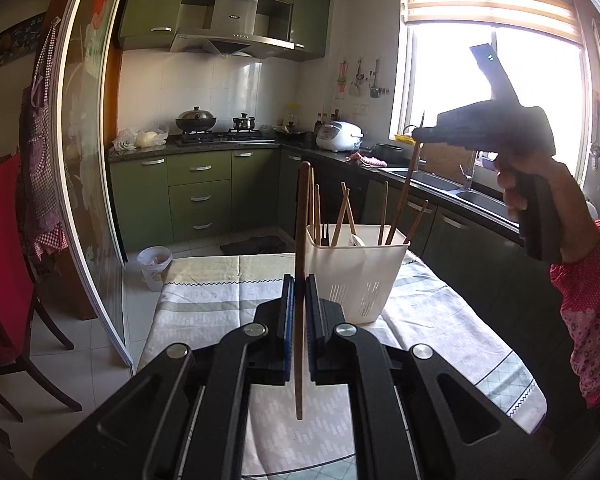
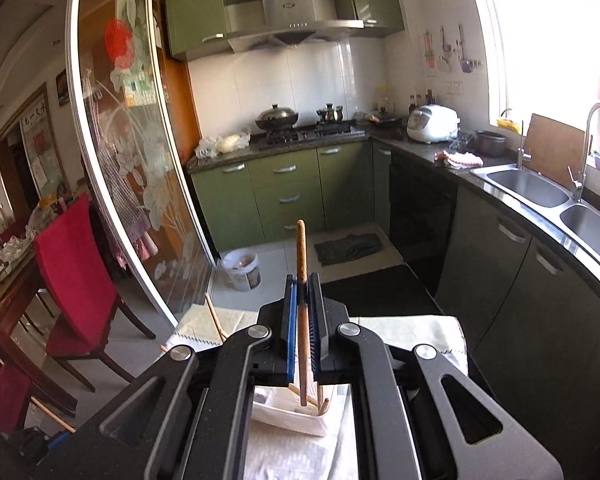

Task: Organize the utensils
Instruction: 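Carry both upright chopsticks to the white holder and lower them in, then open both tools to release the chopsticks into the holder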

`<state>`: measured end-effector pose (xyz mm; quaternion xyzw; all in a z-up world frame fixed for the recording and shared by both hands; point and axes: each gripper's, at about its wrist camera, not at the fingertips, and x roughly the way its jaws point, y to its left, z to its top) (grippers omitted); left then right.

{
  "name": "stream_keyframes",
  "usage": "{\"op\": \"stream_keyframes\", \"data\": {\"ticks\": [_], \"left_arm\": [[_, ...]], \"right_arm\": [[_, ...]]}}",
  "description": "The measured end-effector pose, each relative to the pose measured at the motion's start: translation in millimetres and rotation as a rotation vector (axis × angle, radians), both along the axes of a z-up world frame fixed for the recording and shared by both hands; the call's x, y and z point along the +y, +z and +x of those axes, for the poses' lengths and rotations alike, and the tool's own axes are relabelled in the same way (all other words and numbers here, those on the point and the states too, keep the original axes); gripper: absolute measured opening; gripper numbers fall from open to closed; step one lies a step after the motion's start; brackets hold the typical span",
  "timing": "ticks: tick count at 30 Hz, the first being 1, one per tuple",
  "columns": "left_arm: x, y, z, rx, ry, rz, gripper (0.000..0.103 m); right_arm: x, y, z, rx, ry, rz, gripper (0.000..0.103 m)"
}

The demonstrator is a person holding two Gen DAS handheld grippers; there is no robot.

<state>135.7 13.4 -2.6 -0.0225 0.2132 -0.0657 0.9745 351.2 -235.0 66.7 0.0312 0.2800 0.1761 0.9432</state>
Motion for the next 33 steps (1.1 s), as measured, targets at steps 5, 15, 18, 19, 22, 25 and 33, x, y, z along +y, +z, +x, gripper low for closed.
{"op": "stream_keyframes", "data": {"ticks": [5,15,18,19,22,25,33], "left_arm": [[-6,2,5,0.006,-0.016,-0.005,0.005],[-22,22,12,-0.044,-0.052,0.008,0.005],[-33,37,20,-0.069,-0.069,0.011,0.005],[-37,43,24,-0.079,-0.074,0.012,0.005],[-52,59,35,-0.119,-0.081,0.021,0.005],[-66,75,48,-0.176,-0.076,0.031,0.005],[-97,100,88,-0.293,-0.022,0.06,0.005]], "right_arm": [[12,-24,12,0.061,0.029,-0.029,0.01],[-42,-15,-88,-0.088,0.068,0.15,0.039],[-66,-40,-136,-0.1,0.087,0.196,0.039],[-75,-51,-149,-0.094,0.085,0.206,0.039],[-99,-85,-180,-0.045,0.079,0.227,0.039],[-123,-114,-200,0.013,0.051,0.239,0.039],[-183,-151,-225,0.082,-0.028,0.276,0.039]]}}
